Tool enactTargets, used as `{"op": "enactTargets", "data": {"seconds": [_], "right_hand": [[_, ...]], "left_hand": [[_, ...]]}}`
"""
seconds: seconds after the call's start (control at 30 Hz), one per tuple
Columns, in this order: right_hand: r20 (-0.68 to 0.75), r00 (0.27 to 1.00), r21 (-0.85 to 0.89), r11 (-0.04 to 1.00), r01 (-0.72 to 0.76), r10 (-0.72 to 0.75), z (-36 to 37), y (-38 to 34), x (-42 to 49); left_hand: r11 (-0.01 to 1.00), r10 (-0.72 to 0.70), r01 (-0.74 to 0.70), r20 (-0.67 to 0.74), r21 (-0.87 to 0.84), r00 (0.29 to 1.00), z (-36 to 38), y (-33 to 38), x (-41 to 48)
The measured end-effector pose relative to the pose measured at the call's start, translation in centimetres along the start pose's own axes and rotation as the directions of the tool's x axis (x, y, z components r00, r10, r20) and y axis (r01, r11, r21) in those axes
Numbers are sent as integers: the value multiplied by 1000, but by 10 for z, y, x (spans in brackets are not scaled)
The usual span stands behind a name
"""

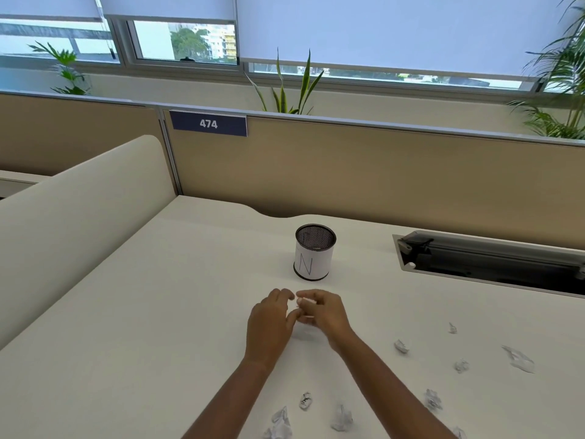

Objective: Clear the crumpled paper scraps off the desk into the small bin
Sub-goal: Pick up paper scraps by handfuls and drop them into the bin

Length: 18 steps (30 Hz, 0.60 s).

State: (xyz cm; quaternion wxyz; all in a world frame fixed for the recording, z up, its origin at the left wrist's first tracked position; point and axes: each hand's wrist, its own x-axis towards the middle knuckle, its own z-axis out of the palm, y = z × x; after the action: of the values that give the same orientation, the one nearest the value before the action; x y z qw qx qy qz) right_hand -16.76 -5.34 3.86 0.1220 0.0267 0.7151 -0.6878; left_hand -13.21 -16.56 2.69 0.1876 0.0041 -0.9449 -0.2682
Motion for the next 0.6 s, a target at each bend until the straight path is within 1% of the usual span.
{"op": "enactTargets", "data": {"seconds": [0.07,0.1,0.17,0.23,0.3,0.37,0.43,0.5,0.6], "right_hand": [[-111,986,-132,985,108,-123,-3,-16,9],[-160,966,-215,962,167,-203,-4,-28,14],[-229,899,-379,885,271,-373,-5,-52,24],[-238,820,-507,787,352,-521,-7,-73,36],[-197,773,-609,693,385,-603,-7,-88,48],[-131,776,-680,625,383,-618,-8,-95,60],[-65,813,-736,578,352,-578,-10,-97,69],[-43,845,-737,588,333,-532,-12,-96,71],[-72,850,-708,627,325,-522,-17,-88,62]], "left_hand": [[1000,-12,12,-13,3,1000,1,-3,1],[999,-14,15,-7,32,1000,4,-6,1],[994,10,-10,2,106,1000,12,-18,-4],[990,21,-27,47,135,999,15,-26,-12],[980,78,-85,47,178,996,19,-32,-20],[968,136,-136,15,211,991,24,-36,-28],[963,156,-156,17,220,988,29,-38,-33],[967,122,-132,56,220,991,29,-38,-35],[967,67,-93,115,239,991,29,-37,-34]]}}
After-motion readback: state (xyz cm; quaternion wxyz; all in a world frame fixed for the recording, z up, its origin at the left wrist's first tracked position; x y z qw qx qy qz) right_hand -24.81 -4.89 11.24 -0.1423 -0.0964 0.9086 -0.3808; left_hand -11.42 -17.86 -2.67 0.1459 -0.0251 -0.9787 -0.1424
